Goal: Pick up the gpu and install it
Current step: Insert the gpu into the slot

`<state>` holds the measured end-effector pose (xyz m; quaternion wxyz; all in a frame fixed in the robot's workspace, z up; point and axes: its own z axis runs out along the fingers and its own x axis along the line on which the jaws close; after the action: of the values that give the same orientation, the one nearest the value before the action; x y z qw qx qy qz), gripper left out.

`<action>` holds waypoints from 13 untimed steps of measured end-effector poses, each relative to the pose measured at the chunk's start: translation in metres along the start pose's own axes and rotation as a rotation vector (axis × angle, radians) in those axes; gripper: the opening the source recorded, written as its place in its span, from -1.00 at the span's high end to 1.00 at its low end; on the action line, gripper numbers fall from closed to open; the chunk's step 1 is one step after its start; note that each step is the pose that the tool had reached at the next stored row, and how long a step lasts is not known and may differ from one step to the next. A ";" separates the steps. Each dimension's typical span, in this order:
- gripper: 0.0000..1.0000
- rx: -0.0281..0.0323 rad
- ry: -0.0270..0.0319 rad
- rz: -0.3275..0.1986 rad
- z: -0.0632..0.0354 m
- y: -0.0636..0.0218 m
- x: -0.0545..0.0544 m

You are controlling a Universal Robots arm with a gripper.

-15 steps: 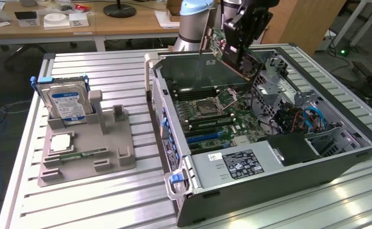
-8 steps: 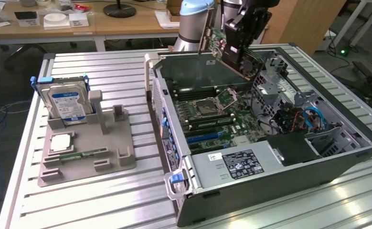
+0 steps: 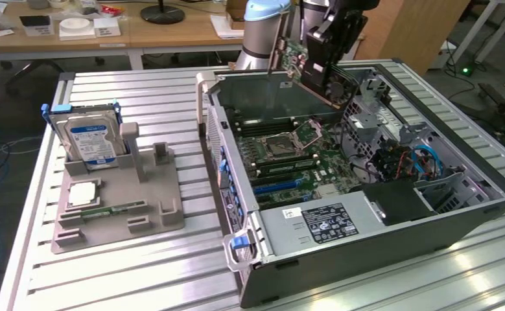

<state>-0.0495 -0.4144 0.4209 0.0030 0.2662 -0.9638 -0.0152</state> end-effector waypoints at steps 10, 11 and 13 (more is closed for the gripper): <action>0.46 -0.0002 0.0018 -0.062 0.0001 -0.0001 0.000; 0.46 -0.0002 0.0020 -0.068 0.0000 -0.0002 0.000; 0.46 -0.0002 0.0024 -0.079 0.0000 -0.0002 0.000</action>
<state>-0.0495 -0.4146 0.4209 0.0036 0.3044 -0.9524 -0.0151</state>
